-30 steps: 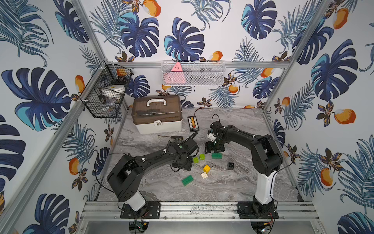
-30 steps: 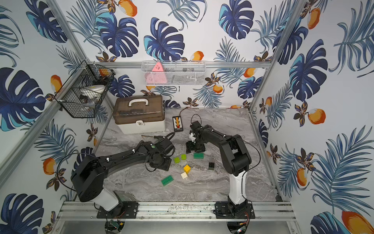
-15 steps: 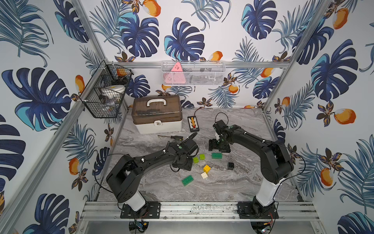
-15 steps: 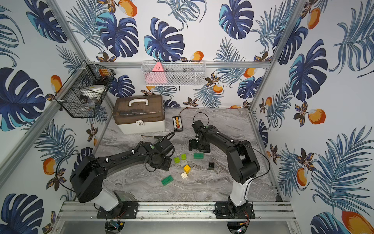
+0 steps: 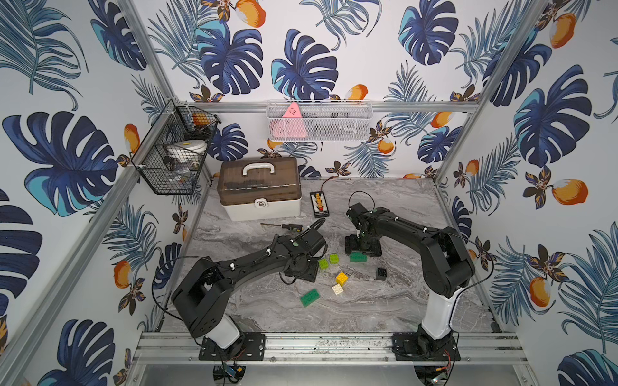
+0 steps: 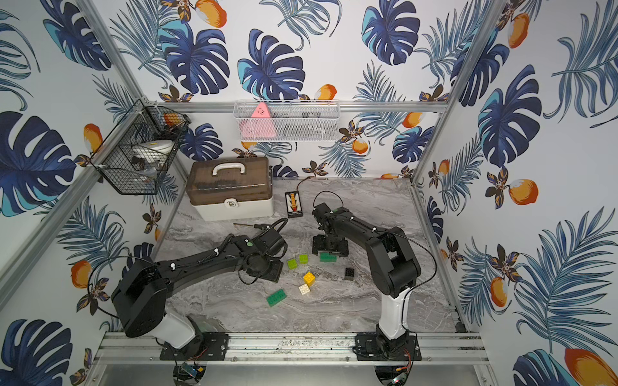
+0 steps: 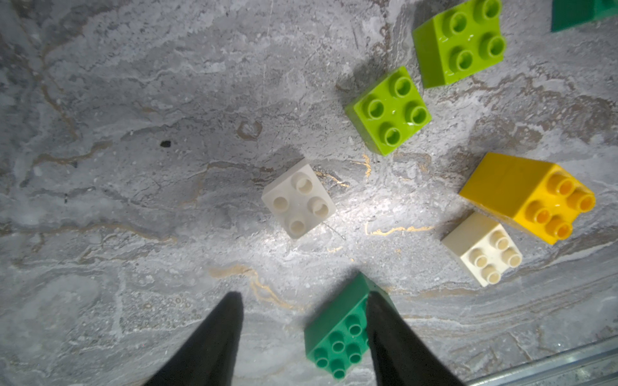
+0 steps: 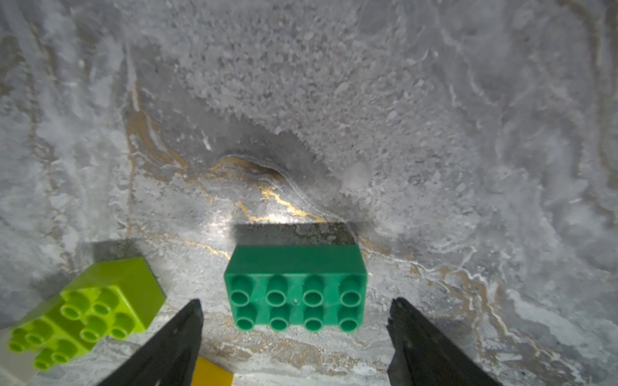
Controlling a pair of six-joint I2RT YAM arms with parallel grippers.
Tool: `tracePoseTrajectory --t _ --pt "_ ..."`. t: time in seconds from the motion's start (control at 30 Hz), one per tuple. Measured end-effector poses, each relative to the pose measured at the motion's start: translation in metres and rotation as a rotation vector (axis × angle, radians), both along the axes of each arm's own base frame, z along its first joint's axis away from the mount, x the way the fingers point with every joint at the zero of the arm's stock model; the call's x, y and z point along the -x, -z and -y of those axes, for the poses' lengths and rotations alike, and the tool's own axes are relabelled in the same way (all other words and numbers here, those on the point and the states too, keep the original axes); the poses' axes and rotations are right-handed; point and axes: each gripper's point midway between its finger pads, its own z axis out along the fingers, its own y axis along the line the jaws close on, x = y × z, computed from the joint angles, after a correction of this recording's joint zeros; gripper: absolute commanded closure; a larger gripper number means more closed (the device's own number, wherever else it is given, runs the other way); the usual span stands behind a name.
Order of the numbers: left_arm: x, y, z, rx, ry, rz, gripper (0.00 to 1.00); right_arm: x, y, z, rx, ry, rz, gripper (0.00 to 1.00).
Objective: Assemble a giraffe with lego
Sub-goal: Pick up the lego brick from the center of the board.
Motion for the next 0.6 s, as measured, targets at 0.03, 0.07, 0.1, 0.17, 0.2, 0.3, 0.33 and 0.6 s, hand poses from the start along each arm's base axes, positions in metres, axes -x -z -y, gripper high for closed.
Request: tracePoseTrajectory --t 0.03,0.07,0.1,0.17,0.2,0.3,0.33,0.6 --pt "0.0 0.0 0.0 0.001 0.0 -0.001 0.36 0.0 0.002 0.0 0.009 0.0 -0.001 0.1" --pt "0.0 0.0 0.001 0.003 0.001 -0.002 0.36 0.001 0.004 -0.002 0.011 -0.003 -0.006 0.11" --pt "0.0 0.0 0.001 0.003 0.001 -0.002 0.36 0.002 0.006 -0.003 0.013 -0.007 -0.012 0.12" --pt "0.0 0.0 0.001 0.003 0.003 -0.001 0.36 0.004 0.009 -0.004 0.017 -0.011 -0.018 0.13" --pt "0.0 0.0 0.0 0.003 0.003 -0.001 0.36 0.005 0.01 -0.004 0.019 -0.01 -0.019 0.15" --pt "0.0 0.0 0.0 0.003 0.002 -0.001 0.36 0.008 0.014 -0.002 0.026 -0.005 -0.031 0.26" --pt "-0.001 0.0 0.0 0.003 0.002 -0.001 0.36 0.008 0.015 -0.001 0.029 -0.003 -0.033 0.28" --pt "-0.001 -0.001 0.0 0.003 -0.001 0.0 0.36 0.008 0.018 0.0 0.031 -0.001 -0.03 0.34"
